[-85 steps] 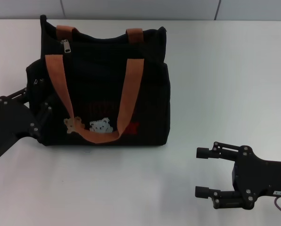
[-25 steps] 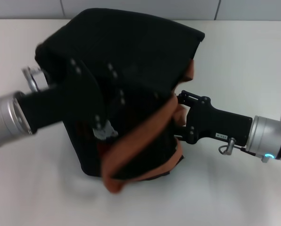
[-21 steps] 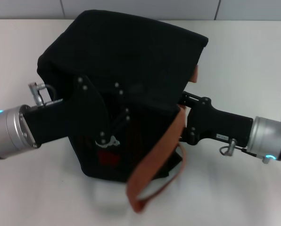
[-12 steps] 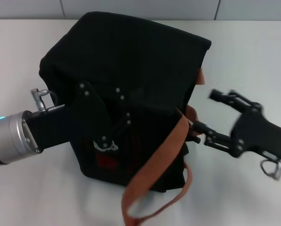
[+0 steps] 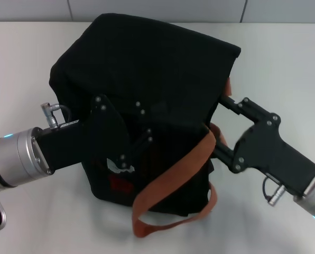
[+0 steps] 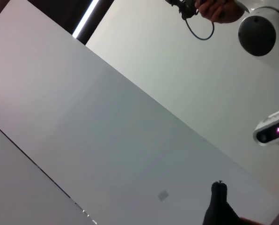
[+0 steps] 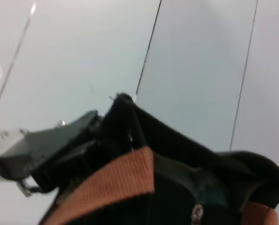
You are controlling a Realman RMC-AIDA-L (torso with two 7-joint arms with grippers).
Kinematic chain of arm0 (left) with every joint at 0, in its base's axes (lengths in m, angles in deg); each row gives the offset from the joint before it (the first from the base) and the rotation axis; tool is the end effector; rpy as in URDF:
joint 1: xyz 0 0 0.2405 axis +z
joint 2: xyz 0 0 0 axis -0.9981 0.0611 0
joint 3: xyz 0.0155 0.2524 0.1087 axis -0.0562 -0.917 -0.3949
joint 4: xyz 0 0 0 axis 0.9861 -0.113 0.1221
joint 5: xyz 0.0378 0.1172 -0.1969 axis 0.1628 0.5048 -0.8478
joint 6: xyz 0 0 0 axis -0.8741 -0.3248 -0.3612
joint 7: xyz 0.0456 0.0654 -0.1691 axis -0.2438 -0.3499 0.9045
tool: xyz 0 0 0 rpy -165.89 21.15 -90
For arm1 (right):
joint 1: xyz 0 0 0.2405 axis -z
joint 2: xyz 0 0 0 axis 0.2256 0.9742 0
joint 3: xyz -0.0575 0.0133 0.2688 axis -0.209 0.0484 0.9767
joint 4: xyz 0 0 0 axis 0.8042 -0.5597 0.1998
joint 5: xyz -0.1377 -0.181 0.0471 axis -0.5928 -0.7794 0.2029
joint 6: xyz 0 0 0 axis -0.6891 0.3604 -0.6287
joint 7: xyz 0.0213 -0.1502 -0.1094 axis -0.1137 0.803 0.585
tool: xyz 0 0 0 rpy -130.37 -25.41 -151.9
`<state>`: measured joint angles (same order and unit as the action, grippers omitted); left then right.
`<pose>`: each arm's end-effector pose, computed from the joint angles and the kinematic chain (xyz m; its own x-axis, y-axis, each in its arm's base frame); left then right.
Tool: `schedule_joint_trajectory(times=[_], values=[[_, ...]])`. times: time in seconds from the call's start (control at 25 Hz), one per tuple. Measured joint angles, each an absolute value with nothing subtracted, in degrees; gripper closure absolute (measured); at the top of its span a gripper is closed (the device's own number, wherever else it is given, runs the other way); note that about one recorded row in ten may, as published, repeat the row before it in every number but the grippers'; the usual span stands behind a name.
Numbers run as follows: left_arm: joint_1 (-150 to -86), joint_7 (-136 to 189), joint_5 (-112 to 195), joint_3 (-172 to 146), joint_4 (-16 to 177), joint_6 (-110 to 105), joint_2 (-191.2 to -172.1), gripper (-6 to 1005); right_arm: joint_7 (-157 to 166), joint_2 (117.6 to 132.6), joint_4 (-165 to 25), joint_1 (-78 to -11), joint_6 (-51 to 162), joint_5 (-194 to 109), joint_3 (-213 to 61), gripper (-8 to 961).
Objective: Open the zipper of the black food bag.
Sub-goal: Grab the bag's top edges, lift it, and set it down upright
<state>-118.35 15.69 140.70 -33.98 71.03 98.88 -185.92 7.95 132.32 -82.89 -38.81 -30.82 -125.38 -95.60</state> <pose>-0.2249 0.2978 -0.0678 0.4585 -0.7888 0.4094 -0.3282 -0.5784 -0.7468 0.2575 0.2780 -0.1195 0.6855 0.3325 -0.6477 -0.2431 -0.7341 -0.6341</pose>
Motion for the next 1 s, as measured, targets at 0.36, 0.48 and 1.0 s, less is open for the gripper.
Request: schedule_joint_trajectory(times=[0.36,0.48,1.0], values=[[-118.5,15.7,140.7,-34.0,71.0,99.0,-185.92,906,15.6,132.37,-85.9,-39.6,-28.6,-125.7,-92.9,417],[-118.6,15.7,140.7,-34.0,71.0,99.1,-185.92,906,19.7,132.36,-87.7,-39.6,-28.7,-126.0,-92.7,547],[-118.8,15.7,140.7,-34.0,71.0,99.1,-185.92,906,27.3,132.36,-90.7,-39.0,-29.9,-126.0,-91.2,901]])
